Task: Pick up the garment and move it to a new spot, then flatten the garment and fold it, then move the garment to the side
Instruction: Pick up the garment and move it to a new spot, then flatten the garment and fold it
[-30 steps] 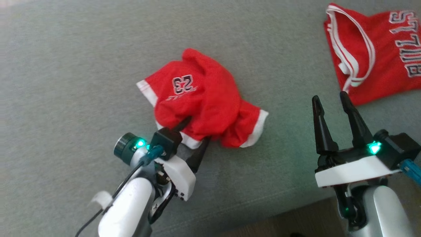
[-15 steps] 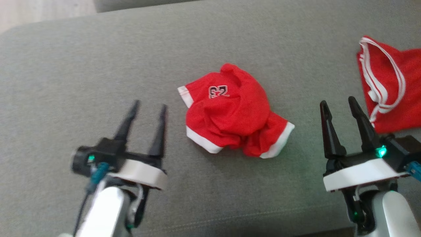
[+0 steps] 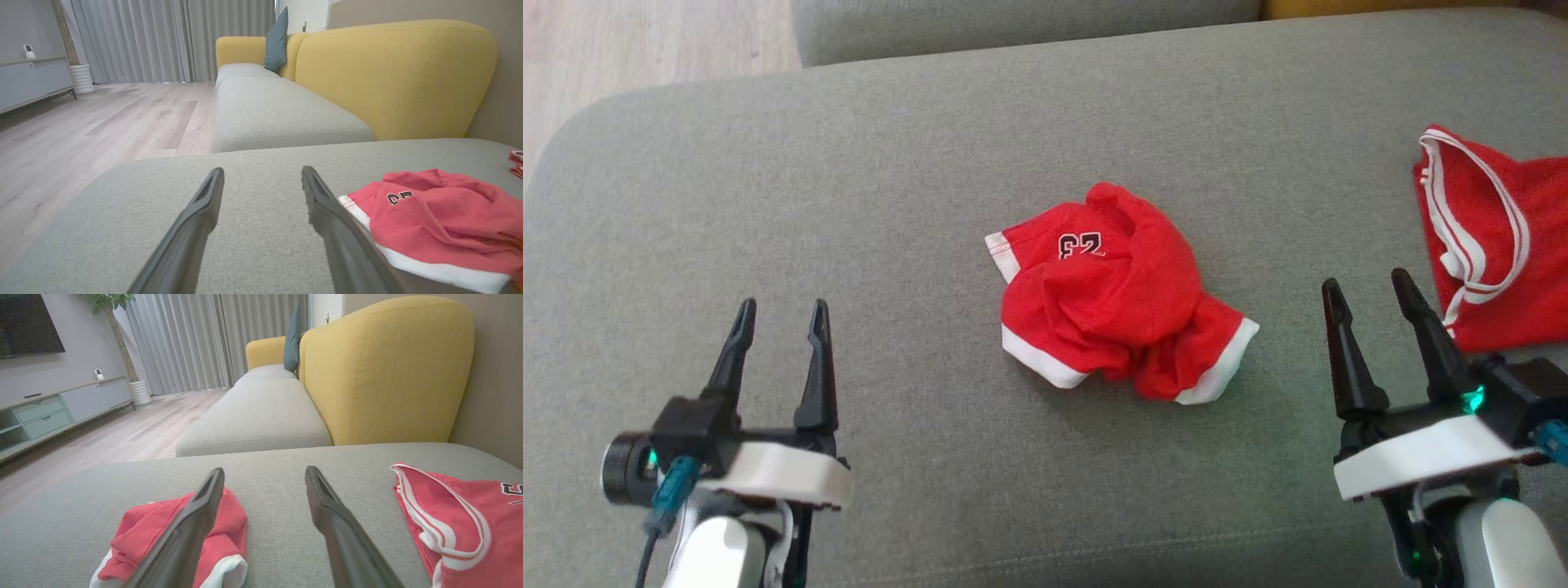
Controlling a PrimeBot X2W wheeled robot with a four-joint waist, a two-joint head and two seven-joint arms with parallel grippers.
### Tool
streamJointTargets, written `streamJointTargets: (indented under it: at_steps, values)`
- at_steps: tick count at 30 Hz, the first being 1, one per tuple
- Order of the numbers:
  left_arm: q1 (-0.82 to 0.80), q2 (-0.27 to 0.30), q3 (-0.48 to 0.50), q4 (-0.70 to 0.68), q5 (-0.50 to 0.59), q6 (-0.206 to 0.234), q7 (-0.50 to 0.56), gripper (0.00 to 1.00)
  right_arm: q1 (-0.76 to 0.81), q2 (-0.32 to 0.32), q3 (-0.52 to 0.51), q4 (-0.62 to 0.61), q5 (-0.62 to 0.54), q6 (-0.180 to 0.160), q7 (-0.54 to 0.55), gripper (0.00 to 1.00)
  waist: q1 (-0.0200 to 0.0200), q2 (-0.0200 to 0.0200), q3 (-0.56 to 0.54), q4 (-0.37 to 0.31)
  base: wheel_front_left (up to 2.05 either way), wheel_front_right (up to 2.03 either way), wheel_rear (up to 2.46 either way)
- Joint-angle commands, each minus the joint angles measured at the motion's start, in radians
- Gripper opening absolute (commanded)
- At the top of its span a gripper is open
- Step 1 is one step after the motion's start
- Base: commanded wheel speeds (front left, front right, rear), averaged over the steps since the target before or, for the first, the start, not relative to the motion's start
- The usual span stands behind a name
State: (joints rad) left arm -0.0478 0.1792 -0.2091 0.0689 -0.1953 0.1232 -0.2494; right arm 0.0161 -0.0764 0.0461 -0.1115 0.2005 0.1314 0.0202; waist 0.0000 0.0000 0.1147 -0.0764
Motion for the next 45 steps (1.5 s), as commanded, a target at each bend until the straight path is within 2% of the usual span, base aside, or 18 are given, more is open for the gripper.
streamJointTargets:
  at_steps: [1,36,45]
  values:
    - [-0.017,0.019,0.042,-0.038,-0.010,-0.002,-0.012,1.00,-0.007,-0.015,0.017,-0.041,-0.005,-0.001,0.007,1.00,0.0000,0.0000,-0.006,-0.005,0.00,0.00,0.00]
    - [0.015,0.019,0.019,-0.039,-0.028,0.015,-0.012,1.00,0.019,-0.005,0.021,-0.040,0.000,-0.001,0.021,1.00,0.0000,0.0000,-0.024,0.000,0.00,0.00,0.00]
    - [-0.024,0.011,-0.013,-0.048,-0.014,0.005,-0.012,1.00,0.046,-0.003,0.054,0.031,0.013,-0.001,0.052,1.00,0.0000,0.0000,-0.002,0.066,0.00,0.00,0.00]
